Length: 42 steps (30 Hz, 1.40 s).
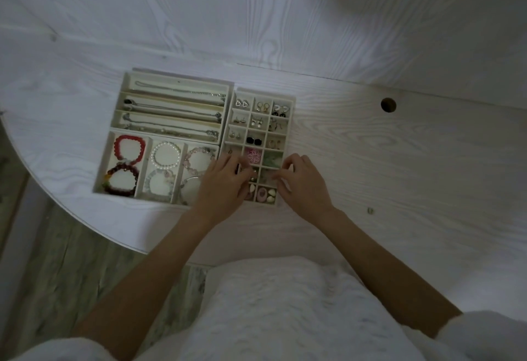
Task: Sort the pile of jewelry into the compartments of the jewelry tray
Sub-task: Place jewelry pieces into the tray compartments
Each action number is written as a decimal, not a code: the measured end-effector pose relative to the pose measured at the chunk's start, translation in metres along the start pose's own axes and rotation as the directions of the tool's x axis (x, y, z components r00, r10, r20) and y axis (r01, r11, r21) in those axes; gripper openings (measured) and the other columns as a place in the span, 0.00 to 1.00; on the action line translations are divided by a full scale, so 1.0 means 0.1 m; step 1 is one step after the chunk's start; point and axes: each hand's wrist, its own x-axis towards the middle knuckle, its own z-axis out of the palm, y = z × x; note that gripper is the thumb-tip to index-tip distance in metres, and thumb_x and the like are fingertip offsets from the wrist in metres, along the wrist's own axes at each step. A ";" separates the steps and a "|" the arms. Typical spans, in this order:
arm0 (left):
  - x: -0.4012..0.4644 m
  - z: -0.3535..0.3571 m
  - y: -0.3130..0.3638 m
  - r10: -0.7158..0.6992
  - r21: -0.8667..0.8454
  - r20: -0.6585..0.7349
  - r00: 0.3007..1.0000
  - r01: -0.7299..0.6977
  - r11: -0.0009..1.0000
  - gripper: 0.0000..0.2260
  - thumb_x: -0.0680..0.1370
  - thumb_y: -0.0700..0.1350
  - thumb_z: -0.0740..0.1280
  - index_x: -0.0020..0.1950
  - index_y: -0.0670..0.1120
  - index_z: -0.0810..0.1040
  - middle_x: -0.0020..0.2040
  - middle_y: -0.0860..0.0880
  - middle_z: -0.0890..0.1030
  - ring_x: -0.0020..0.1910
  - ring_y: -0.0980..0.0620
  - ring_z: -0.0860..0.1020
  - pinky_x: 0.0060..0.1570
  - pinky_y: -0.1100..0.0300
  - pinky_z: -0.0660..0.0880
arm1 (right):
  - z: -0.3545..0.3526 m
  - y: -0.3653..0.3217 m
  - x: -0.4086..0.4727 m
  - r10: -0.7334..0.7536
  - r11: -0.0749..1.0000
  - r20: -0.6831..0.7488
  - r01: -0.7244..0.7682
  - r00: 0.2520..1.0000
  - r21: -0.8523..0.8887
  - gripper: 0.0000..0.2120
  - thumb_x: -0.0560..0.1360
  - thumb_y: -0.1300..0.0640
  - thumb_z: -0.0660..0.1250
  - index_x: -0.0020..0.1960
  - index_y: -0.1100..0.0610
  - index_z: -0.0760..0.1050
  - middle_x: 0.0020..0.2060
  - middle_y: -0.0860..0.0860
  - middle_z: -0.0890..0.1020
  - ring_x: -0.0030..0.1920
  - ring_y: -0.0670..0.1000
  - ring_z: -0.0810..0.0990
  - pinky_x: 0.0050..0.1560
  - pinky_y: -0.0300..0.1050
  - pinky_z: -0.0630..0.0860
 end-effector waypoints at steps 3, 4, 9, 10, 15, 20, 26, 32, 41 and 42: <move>0.02 0.02 0.06 -0.003 0.027 0.071 0.997 0.001 1.000 0.15 0.73 0.44 0.57 0.51 0.46 0.81 0.53 0.45 0.77 0.54 0.46 0.69 0.49 0.54 0.65 | 0.01 -0.04 0.02 -0.032 0.997 0.039 0.035 0.999 -0.070 0.06 0.72 0.59 0.68 0.47 0.55 0.82 0.40 0.55 0.74 0.40 0.55 0.72 0.36 0.46 0.70; 0.03 0.03 0.07 0.001 0.034 0.086 0.996 -0.004 0.999 0.16 0.73 0.45 0.56 0.52 0.47 0.81 0.53 0.45 0.77 0.54 0.46 0.70 0.49 0.54 0.65 | 0.01 -0.04 0.02 -0.038 0.995 0.047 0.042 0.998 -0.086 0.07 0.72 0.59 0.68 0.48 0.54 0.82 0.40 0.54 0.74 0.39 0.55 0.71 0.36 0.44 0.67; 0.07 0.06 0.11 0.001 0.083 0.157 0.988 -0.014 0.996 0.17 0.74 0.46 0.56 0.53 0.48 0.82 0.53 0.45 0.76 0.55 0.45 0.69 0.49 0.53 0.64 | -0.03 0.02 -0.04 -0.085 0.990 0.056 0.091 0.995 -0.107 0.03 0.71 0.60 0.69 0.44 0.57 0.81 0.40 0.55 0.74 0.38 0.55 0.71 0.35 0.45 0.67; 0.08 0.05 0.11 -0.002 0.086 0.167 0.986 -0.013 0.996 0.17 0.74 0.46 0.56 0.53 0.48 0.82 0.53 0.45 0.76 0.55 0.45 0.69 0.49 0.53 0.65 | -0.04 0.03 -0.06 -0.080 0.992 0.050 0.085 0.996 -0.093 0.04 0.71 0.60 0.69 0.44 0.58 0.81 0.40 0.56 0.75 0.38 0.55 0.71 0.35 0.46 0.69; 0.08 0.03 0.10 0.010 0.069 0.184 0.983 -0.023 0.997 0.17 0.74 0.47 0.55 0.53 0.51 0.82 0.53 0.46 0.76 0.55 0.45 0.70 0.48 0.52 0.65 | -0.03 -0.01 -0.05 -0.024 0.996 0.035 0.027 0.999 -0.087 0.10 0.75 0.56 0.61 0.46 0.58 0.81 0.39 0.56 0.75 0.37 0.55 0.71 0.34 0.46 0.68; 0.07 0.04 0.08 0.026 0.051 0.148 0.989 -0.034 0.998 0.15 0.73 0.46 0.57 0.48 0.50 0.83 0.50 0.45 0.77 0.51 0.45 0.68 0.45 0.53 0.63 | 0.00 -0.08 0.08 0.014 0.988 0.055 -0.006 0.998 -0.157 0.06 0.69 0.59 0.72 0.37 0.61 0.79 0.36 0.57 0.75 0.36 0.57 0.73 0.33 0.46 0.69; 0.06 0.03 0.06 -0.006 0.018 0.098 0.995 0.004 1.000 0.16 0.72 0.45 0.56 0.46 0.47 0.84 0.51 0.44 0.78 0.53 0.45 0.68 0.48 0.54 0.63 | 0.00 -0.27 0.27 0.150 0.959 0.184 -0.098 0.971 -0.267 0.08 0.57 0.61 0.79 0.31 0.59 0.80 0.33 0.55 0.77 0.35 0.56 0.76 0.32 0.43 0.69; -0.03 0.01 0.00 -0.134 -0.024 0.006 0.991 0.134 0.991 0.12 0.73 0.45 0.61 0.49 0.47 0.82 0.49 0.46 0.78 0.50 0.46 0.69 0.46 0.55 0.63 | -0.02 -0.17 0.21 0.143 0.958 0.151 -0.098 0.978 -0.271 0.06 0.69 0.58 0.71 0.39 0.61 0.83 0.38 0.57 0.78 0.41 0.59 0.75 0.37 0.45 0.63; -0.20 0.14 0.18 -0.188 -0.043 0.047 0.981 0.190 0.981 0.17 0.74 0.55 0.62 0.55 0.46 0.81 0.48 0.46 0.79 0.47 0.44 0.74 0.45 0.53 0.70 | -0.04 -0.14 0.11 0.108 0.974 0.144 -0.076 0.984 -0.213 0.10 0.76 0.54 0.64 0.47 0.57 0.83 0.43 0.56 0.77 0.46 0.57 0.73 0.42 0.47 0.65; -0.20 0.15 0.19 -0.193 -0.044 0.039 0.980 0.194 0.980 0.17 0.74 0.54 0.62 0.55 0.46 0.81 0.48 0.46 0.79 0.47 0.44 0.73 0.45 0.53 0.70 | -0.03 -0.15 0.13 0.121 0.973 0.136 -0.090 0.983 -0.213 0.10 0.76 0.54 0.64 0.47 0.56 0.83 0.43 0.55 0.77 0.47 0.56 0.73 0.42 0.45 0.64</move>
